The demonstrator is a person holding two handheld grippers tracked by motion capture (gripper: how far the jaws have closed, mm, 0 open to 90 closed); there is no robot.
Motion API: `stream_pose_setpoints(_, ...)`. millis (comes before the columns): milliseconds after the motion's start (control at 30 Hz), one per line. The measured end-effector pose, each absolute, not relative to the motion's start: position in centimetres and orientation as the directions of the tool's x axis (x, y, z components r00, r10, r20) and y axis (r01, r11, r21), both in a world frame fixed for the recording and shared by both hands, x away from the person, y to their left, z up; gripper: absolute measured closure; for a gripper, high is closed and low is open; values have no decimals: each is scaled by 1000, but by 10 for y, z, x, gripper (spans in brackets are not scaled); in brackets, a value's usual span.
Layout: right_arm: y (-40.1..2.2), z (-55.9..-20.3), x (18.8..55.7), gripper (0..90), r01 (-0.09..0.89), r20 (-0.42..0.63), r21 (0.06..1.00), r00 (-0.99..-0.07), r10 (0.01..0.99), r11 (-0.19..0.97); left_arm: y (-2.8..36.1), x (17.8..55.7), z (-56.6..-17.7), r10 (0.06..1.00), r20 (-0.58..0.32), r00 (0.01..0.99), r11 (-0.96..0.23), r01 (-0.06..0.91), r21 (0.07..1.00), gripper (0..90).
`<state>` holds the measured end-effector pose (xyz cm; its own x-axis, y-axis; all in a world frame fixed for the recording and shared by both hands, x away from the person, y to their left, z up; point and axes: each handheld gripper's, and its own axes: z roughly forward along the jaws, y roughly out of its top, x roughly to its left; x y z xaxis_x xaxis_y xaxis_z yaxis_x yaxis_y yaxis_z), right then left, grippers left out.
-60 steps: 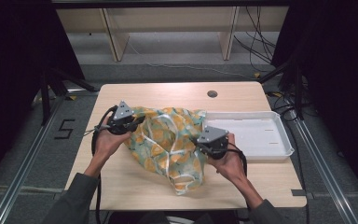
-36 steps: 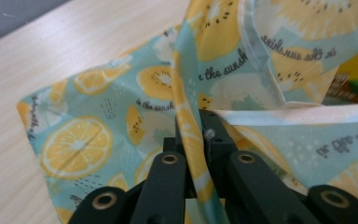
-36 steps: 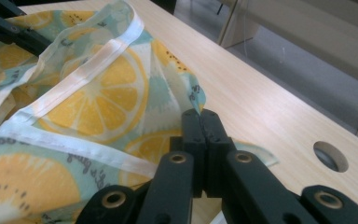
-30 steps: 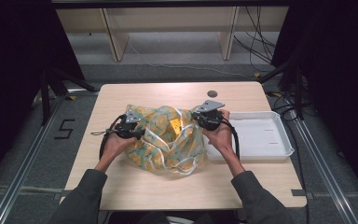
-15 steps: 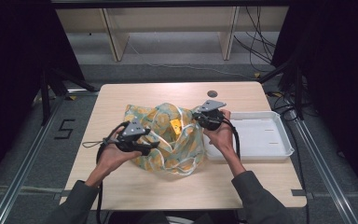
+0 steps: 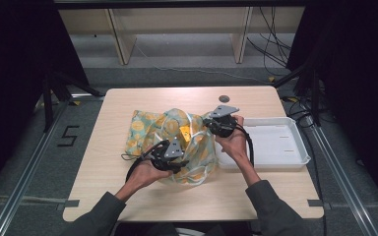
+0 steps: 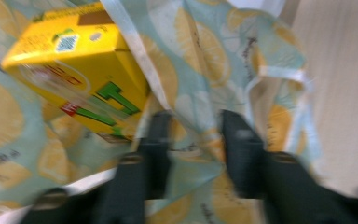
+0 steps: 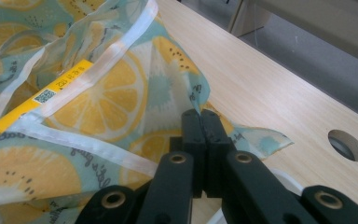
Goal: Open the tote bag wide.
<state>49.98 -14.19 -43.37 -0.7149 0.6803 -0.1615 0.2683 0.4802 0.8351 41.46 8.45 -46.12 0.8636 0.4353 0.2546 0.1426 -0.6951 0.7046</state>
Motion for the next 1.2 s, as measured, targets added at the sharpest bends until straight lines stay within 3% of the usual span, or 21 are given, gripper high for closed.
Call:
stream_pose_setpoints(100, -143, -432, 499, 900, 270, -156, 838, -715, 681, 475, 88, 418, -457, 417, 281, 864, -691, 101, 716, 870)
stream_pose_setpoints(167, -143, -431, 498, 900, 273, -150, 840, -713, 685, 468, 93, 419, -452, 426, 295, 855, -686, 93, 721, 890)
stream_pose_setpoints(400, -143, -430, 498, 900, 258, -158, 841, -723, 672, 475, 119, 450, -417, 562, 300, 771, -585, 114, 803, 893)
stream_pose_setpoints(600, -142, -433, 498, 900, 281, -144, 830, -727, 672, 482, 146, 499, -419, 725, 216, 654, -481, 256, 838, 893)
stream_pose_setpoints(833, -141, -443, 503, 900, 289, -183, 800, -717, 673, 525, 153, 528, -447, 752, 180, 634, -485, 347, 803, 890)
stream_pose_setpoints(1100, -134, -463, 504, 900, 360, -147, 736, -742, 654, 574, 156, 529, -476, 732, 164, 661, -544, 421, 726, 886)
stream_pose_setpoints(1200, -132, -467, 504, 900, 349, -179, 713, -748, 639, 609, 159, 525, -484, 728, 144, 670, -546, 440, 713, 881)
